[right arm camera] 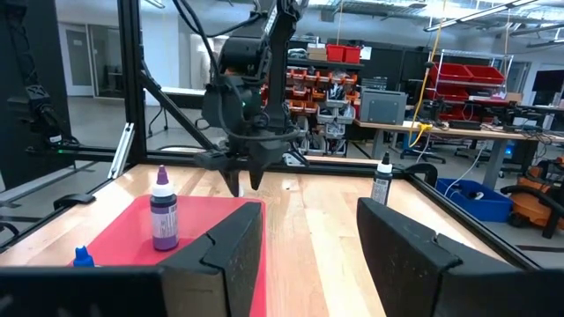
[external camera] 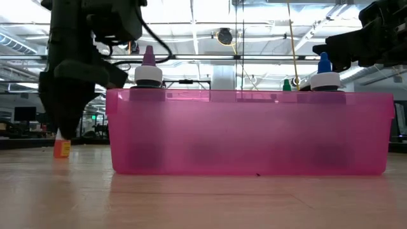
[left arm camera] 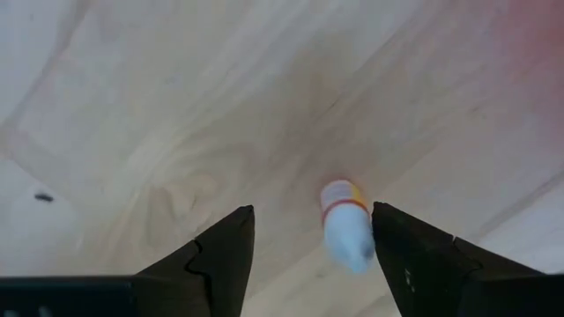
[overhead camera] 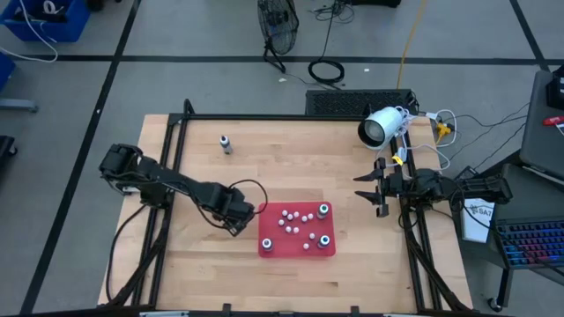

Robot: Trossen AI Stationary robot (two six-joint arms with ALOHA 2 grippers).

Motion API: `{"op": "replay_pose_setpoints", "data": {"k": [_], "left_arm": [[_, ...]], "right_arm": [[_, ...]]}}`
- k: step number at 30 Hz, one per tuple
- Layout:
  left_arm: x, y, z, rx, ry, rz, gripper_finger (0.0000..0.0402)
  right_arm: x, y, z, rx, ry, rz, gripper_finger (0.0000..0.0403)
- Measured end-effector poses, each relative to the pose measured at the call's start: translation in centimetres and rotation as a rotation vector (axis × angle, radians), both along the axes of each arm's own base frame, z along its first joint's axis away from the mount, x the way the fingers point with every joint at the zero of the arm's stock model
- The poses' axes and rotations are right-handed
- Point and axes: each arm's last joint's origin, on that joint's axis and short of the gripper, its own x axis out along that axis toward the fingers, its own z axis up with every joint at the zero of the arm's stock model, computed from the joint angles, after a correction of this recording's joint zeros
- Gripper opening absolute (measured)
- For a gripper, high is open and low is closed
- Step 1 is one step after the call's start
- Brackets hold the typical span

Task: Pick & Place food coloring
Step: Put the small orange food coloring bottle into the red bin

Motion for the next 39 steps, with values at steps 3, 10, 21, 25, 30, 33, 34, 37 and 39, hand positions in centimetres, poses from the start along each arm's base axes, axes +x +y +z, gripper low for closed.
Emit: {"op": "replay_pose_setpoints", "data": {"k": [3, 10, 21, 25, 30, 33, 34, 37, 39], "left_arm": [[-0.1, 0.0, -0.1, -0.003, 0.003, 0.009, 0.0214], [0.5, -0.2, -0.1, -0.028, -0.051, -0.008, 0.0179], [0.4, -0.3, -0.1, -0.071, -0.037, 0.014, 0.0121], [0.4, -0.3, -0.1, -0.068, -0.038, -0.007, 0.0103], [0.4, -0.3, -0.1, -0.064, -0.041, -0.068, 0.0065], [0.6, -0.1, 0.1, -0.056, -0.039, -0.101, 0.0054], [0.8, 0.0, 0.4, -0.052, -0.043, -0.113, 0.0054], [2.0, -0.1, 2.2, -0.048, -0.105, -0.168, 0.0054], [3.0, -0.3, 4.0, -0.038, -0.153, -0.220, 0.0054]], "right_arm": [[0.0, 0.0, 0.0, 0.000, 0.000, 0.000, 0.0177], [0.0, 0.0, 0.0, 0.000, 0.000, 0.000, 0.0176], [0.0, 0.0, 0.0, 0.000, 0.000, 0.000, 0.0176], [0.0, 0.0, 0.0, 0.000, 0.000, 0.000, 0.0178], [0.0, 0.0, 0.0, 0.000, 0.000, 0.000, 0.0176], [0.0, 0.0, 0.0, 0.000, 0.000, 0.000, 0.0177], [0.0, 0.0, 0.0, 0.000, 0.000, 0.000, 0.0177], [0.0, 0.0, 0.0, 0.000, 0.000, 0.000, 0.0178], [0.0, 0.0, 0.0, 0.000, 0.000, 0.000, 0.0177]]}}
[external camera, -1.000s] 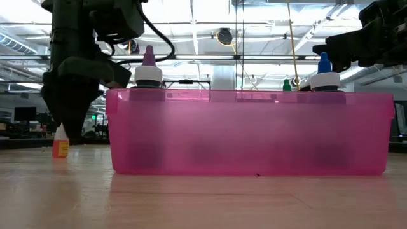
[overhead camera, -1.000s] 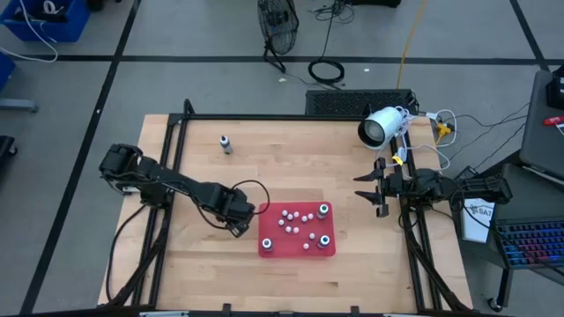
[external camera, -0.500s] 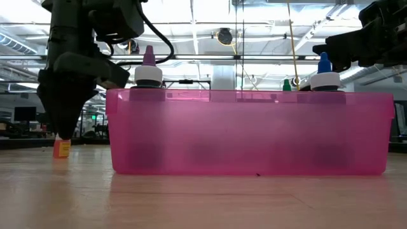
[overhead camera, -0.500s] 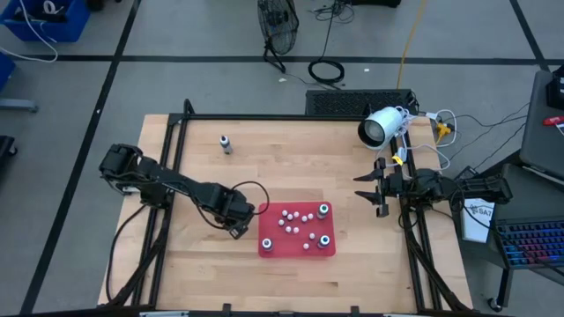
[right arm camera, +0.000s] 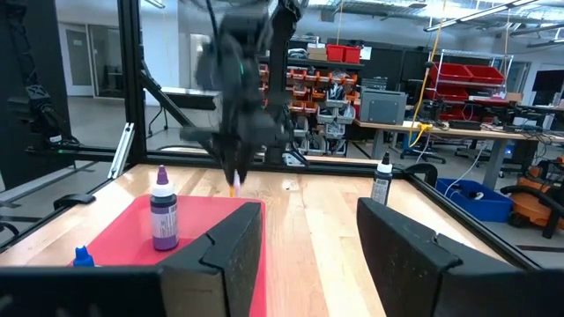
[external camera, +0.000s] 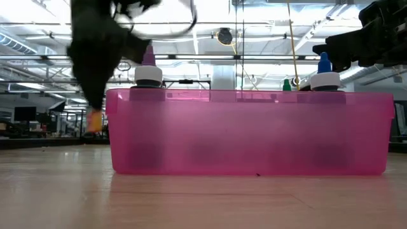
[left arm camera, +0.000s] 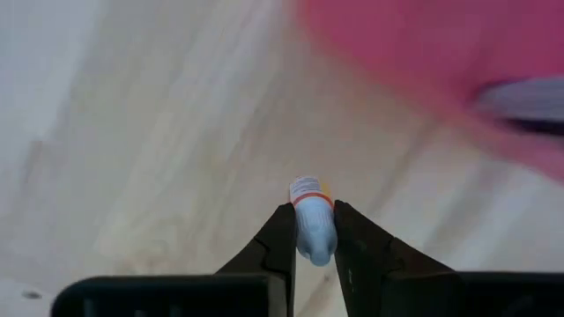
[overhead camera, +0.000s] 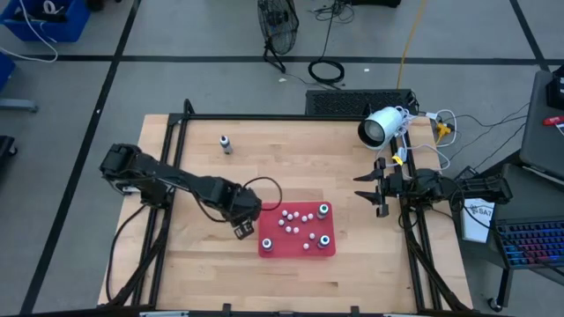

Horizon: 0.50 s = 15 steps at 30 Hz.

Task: Pick & Place food coloring
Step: Put the small orange food coloring bottle into the red bin

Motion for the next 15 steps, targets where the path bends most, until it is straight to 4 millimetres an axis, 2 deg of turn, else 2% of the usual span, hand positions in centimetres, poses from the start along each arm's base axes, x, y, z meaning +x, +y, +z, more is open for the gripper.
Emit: {"op": "replay_pose_setpoints", "data": {"k": [6, 8, 11, 15], "left_arm": [[2.0, -0.1, 6.8, 0.128, -0.143, -0.106, 0.0054], [2.9, 0.1, 8.4, 0.162, -0.183, -0.134, 0.0054], [4.5, 0.3, 8.8, 0.183, -0.186, -0.190, 0.0054], [6.7, 1.2, 7.1, 0.172, -0.129, -0.256, 0.0054]], "right_arm": [[0.0, 0.0, 0.0, 0.000, 0.000, 0.000, 0.0175], [0.0, 0.0, 0.0, 0.000, 0.000, 0.000, 0.0177], [0.0, 0.0, 0.0, 0.000, 0.000, 0.000, 0.0178], [0.0, 0.0, 0.0, 0.000, -0.001, 0.000, 0.0176]]}}
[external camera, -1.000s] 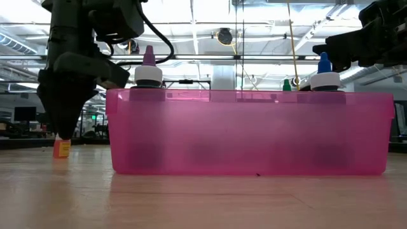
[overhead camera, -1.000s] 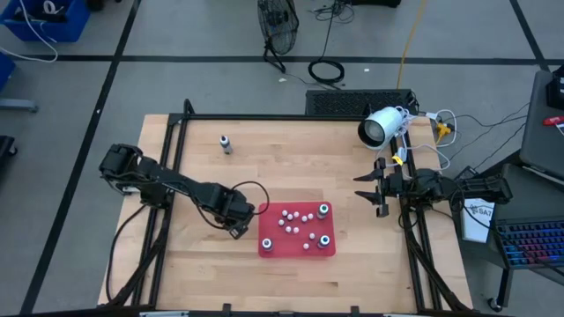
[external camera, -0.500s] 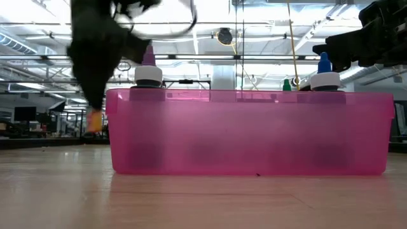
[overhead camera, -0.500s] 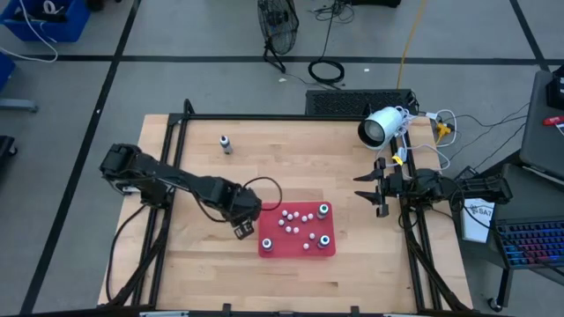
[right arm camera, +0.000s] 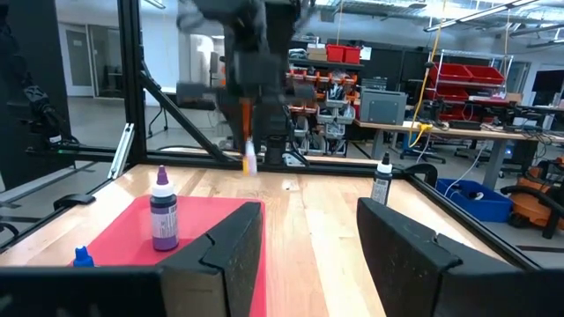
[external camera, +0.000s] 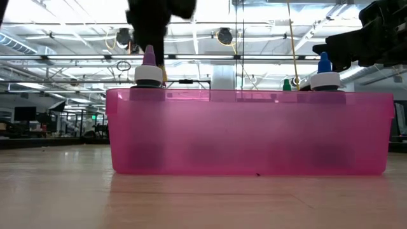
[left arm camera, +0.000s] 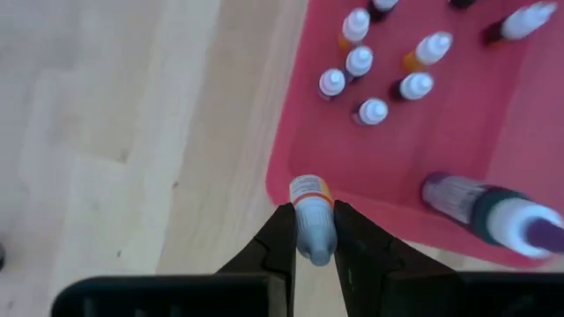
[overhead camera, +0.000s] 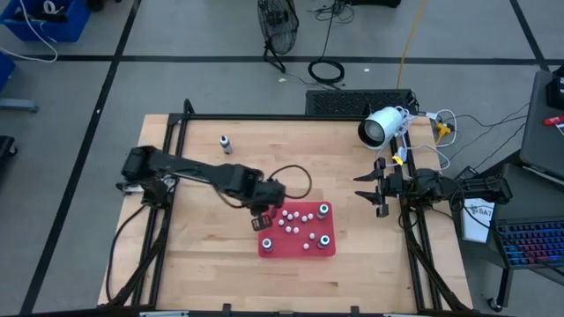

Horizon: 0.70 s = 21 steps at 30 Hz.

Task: Pick & Place food coloring
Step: Put the small orange food coloring bottle into the red bin

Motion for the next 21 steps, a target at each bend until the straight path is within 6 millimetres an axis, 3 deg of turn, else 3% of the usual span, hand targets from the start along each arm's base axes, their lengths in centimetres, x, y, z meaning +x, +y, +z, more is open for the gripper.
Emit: {"op": "replay_pose_setpoints", "data": {"k": [10, 15, 21], "left_arm": [[4.3, 0.5, -6.6, -0.091, 0.145, -0.121, 0.0054], [5.2, 0.4, -7.9, -0.100, 0.129, -0.153, 0.0054], [5.3, 0.7, -7.9, -0.082, 0.117, -0.145, 0.0054]], "right_arm": [[0.0, 0.0, 0.0, 0.000, -0.001, 0.000, 0.0176], [0.0, 0.0, 0.0, 0.000, -0.002, 0.000, 0.0178], [0.0, 0.0, 0.0, 0.000, -0.002, 0.000, 0.0174]]}}
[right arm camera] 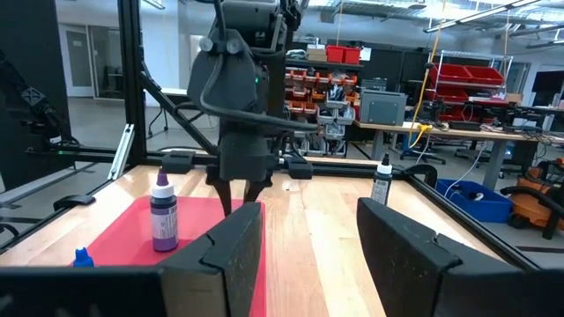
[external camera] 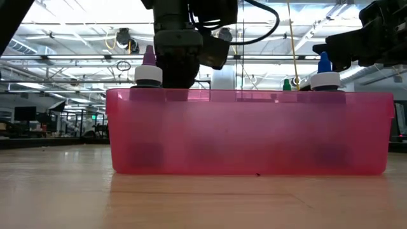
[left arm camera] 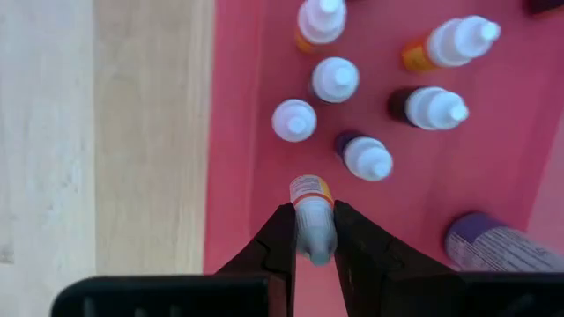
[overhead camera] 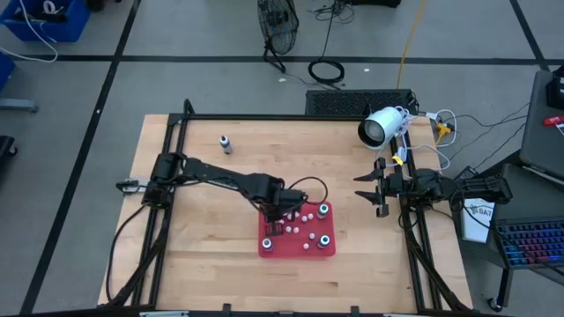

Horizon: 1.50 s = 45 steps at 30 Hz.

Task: Pick & Place food coloring
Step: Put the small orange food coloring bottle into the red bin, then put the small black food coloring bottle into the red bin

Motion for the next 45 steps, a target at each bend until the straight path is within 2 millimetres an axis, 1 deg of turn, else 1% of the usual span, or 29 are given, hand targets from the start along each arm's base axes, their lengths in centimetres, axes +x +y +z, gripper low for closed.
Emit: {"op": "replay_pose_setpoints", "data": {"k": [3, 9, 14, 19, 21, 26, 30, 33, 37, 41, 43, 45], "left_arm": [[0.1, 0.3, 0.0, 0.003, -0.003, 0.010, 0.0054], [0.6, 0.5, -1.8, -0.011, 0.021, 0.002, 0.0054], [0.8, 0.5, -2.4, -0.022, 0.032, -0.006, 0.0054], [0.8, 0.5, -2.4, -0.023, 0.030, -0.002, 0.0055], [0.8, 0.5, -2.4, -0.024, 0.028, 0.003, 0.0076], [0.8, 0.1, -2.4, -0.026, 0.030, 0.004, 0.0161], [0.7, -0.2, -2.3, -0.027, 0.028, -0.003, 0.0202], [0.7, -0.3, -1.3, -0.025, 0.041, -0.008, 0.0218], [0.8, -0.1, 1.0, 0.013, 0.061, -0.011, 0.0229], [0.3, 0.4, 3.9, 0.170, 0.116, 0.013, 0.0229], [-0.2, 1.1, 5.4, 0.271, 0.141, 0.059, 0.0225], [-0.9, 2.2, 7.0, 0.328, 0.132, 0.126, 0.0221]], "right_arm": [[0.0, 0.0, 0.0, 0.000, 0.000, 0.000, 0.0174], [0.0, 0.0, 0.0, 0.000, 0.000, 0.000, 0.0178], [0.0, 0.0, -0.1, 0.000, 0.008, 0.000, 0.0174], [0.0, 0.0, -0.1, -0.001, 0.009, 0.000, 0.0176], [0.0, 0.0, -0.1, -0.001, 0.010, 0.000, 0.0178], [0.0, 0.0, -0.1, -0.001, 0.009, 0.000, 0.0175], [0.0, 0.0, -0.1, -0.001, 0.008, 0.000, 0.0174], [0.0, 0.0, -0.1, -0.001, 0.008, 0.000, 0.0176], [0.0, 0.0, -0.1, -0.001, 0.008, 0.000, 0.0177], [0.0, 0.0, -0.1, -0.001, 0.008, 0.000, 0.0176], [0.0, 0.0, -0.1, -0.001, 0.008, 0.000, 0.0177], [0.0, 0.0, -0.1, -0.001, 0.008, 0.000, 0.0178]]}}
